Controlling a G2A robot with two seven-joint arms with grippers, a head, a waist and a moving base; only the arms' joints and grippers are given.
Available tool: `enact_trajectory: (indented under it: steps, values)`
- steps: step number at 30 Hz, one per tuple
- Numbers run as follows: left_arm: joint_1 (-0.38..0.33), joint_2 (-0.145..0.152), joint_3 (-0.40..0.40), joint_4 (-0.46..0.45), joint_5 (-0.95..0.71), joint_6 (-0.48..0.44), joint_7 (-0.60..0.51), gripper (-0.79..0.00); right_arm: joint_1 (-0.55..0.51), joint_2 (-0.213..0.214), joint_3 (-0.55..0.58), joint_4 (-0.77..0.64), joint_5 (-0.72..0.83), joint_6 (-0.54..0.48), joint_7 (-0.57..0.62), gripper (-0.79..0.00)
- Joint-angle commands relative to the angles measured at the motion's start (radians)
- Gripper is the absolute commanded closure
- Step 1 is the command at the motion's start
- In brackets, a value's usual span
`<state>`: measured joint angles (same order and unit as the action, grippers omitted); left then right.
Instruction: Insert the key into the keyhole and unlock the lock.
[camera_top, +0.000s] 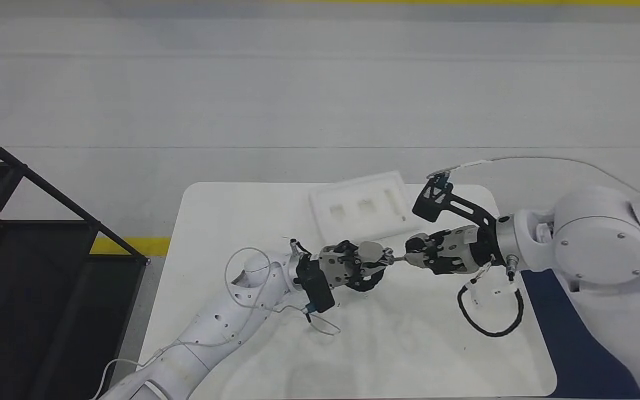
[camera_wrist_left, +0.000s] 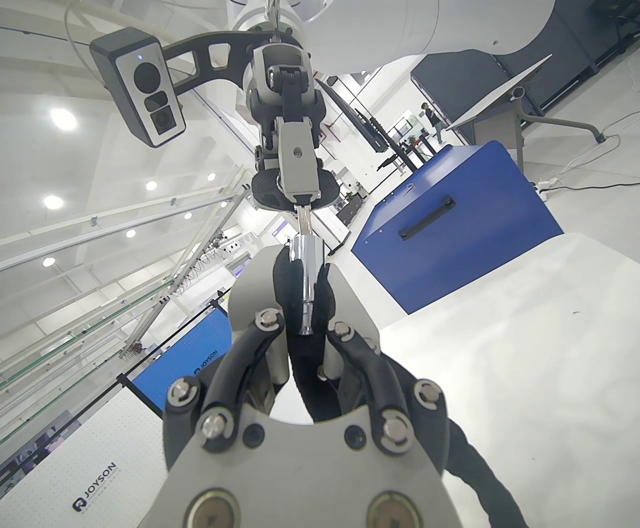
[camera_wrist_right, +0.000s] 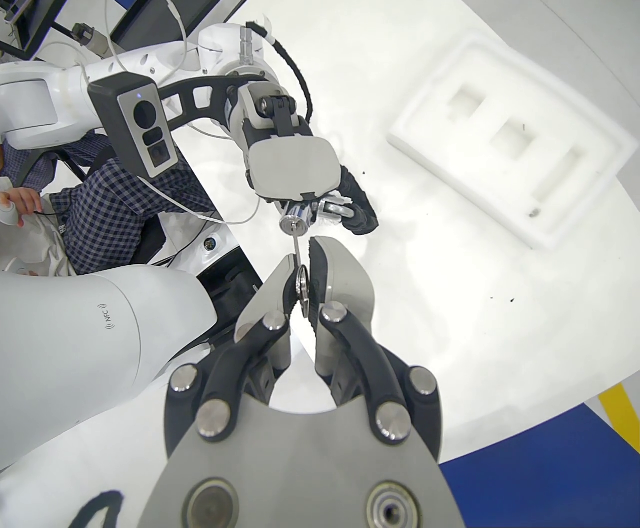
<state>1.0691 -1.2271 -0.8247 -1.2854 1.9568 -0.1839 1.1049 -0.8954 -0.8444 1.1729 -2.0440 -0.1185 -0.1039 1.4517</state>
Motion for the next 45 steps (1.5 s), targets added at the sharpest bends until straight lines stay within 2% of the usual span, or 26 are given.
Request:
enact_trajectory:
  steps: [1,45]
  values:
    - [0.0,0.0,0.001,-0.001,0.005,-0.001,-0.003,0.0,0.009,-0.001,-0.011,0.003,-0.001,0.004,-0.003,0.0]
    - [0.011,-0.007,-0.006,0.016,-0.075,-0.058,-0.024,0.0,0.134,-0.028,-0.188,0.048,-0.029,0.056,-0.067,0.0]
